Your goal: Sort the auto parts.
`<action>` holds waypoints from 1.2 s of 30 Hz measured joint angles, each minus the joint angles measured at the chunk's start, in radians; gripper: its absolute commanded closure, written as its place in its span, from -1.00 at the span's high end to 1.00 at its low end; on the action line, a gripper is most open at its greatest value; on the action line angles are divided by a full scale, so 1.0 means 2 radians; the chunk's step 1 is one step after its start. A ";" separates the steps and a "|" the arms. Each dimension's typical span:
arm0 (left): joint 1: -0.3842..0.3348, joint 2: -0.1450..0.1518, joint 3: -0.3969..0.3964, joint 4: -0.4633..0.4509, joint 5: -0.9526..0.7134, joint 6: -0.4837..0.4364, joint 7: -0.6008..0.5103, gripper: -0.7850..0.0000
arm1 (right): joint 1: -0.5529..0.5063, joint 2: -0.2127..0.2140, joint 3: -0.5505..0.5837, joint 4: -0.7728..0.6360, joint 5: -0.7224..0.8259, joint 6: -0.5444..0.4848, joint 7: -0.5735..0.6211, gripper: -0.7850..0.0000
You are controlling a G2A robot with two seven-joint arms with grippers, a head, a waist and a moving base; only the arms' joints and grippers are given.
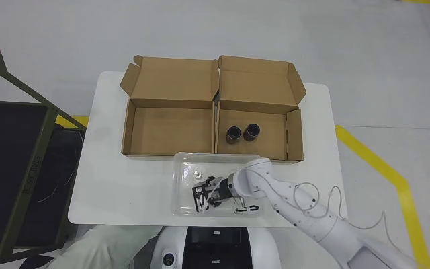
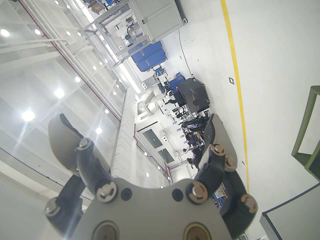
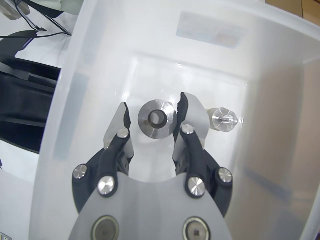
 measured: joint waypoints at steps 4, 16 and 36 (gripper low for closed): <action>0.000 0.000 0.000 0.000 0.000 0.000 0.000 1.00 | 0.002 -0.001 0.000 0.002 -0.004 0.002 -0.001 -0.94; 0.000 0.000 0.000 0.000 0.000 0.000 0.000 1.00 | -0.016 0.015 0.041 -0.054 0.013 -0.004 0.012 -1.00; 0.000 0.000 0.000 0.000 0.000 0.000 0.000 1.00 | -0.074 0.042 0.162 -0.151 0.125 0.041 -0.056 -1.00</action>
